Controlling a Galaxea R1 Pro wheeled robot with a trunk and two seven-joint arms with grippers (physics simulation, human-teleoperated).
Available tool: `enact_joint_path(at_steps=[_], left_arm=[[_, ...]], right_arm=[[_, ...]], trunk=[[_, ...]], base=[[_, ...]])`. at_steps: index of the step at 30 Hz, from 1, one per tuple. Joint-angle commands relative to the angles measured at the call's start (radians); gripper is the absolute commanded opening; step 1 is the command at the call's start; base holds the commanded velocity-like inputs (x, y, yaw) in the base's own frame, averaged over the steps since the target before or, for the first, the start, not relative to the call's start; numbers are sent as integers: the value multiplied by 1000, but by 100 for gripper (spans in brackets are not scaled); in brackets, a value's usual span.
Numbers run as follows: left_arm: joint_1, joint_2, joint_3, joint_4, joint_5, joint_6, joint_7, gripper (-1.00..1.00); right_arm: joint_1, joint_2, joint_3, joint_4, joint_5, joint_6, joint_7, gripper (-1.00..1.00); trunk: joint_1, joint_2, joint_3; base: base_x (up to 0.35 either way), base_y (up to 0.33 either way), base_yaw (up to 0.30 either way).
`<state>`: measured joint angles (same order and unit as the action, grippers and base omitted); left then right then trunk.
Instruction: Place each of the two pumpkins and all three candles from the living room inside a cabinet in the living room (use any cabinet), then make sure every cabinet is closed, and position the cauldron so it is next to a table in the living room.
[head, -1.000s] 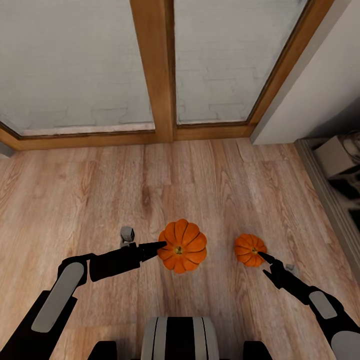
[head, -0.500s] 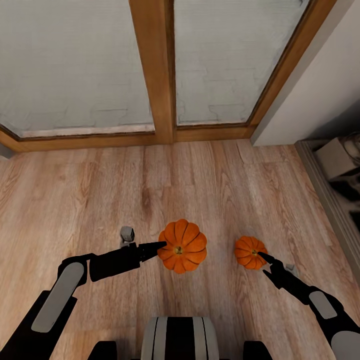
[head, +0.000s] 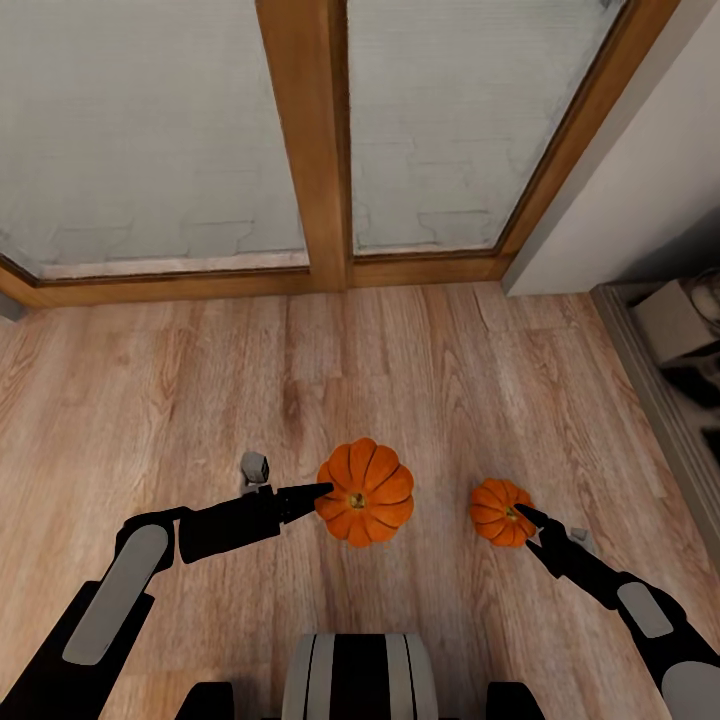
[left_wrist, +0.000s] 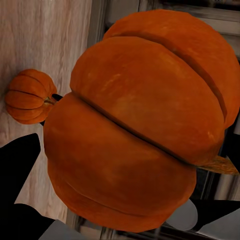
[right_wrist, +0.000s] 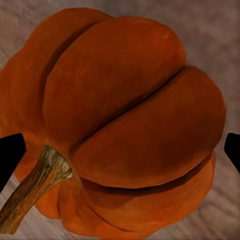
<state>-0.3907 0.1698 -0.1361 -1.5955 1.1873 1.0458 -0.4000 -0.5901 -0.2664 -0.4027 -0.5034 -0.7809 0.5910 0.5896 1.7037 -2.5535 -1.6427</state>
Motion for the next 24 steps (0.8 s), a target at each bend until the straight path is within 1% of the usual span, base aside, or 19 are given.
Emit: enact_joint_path(at_steps=[1, 9, 24], left_arm=[[0, 0, 0, 0, -5, 1, -8, -100], [0, 0, 0, 0, -5, 1, -8, -100], [0, 0, 0, 0, -5, 1, -8, -100]], right_arm=[[-1, 1, -4, 0, -3, 7, 1, 100], [-1, 0, -3, 0, -3, 7, 1, 100], [-1, 0, -2, 0, -3, 8, -2, 100]], trunk=[[0, 0, 0], [0, 0, 0], [0, 0, 0]], base=[[2, 0, 0], [57, 0, 0], [3, 0, 0]])
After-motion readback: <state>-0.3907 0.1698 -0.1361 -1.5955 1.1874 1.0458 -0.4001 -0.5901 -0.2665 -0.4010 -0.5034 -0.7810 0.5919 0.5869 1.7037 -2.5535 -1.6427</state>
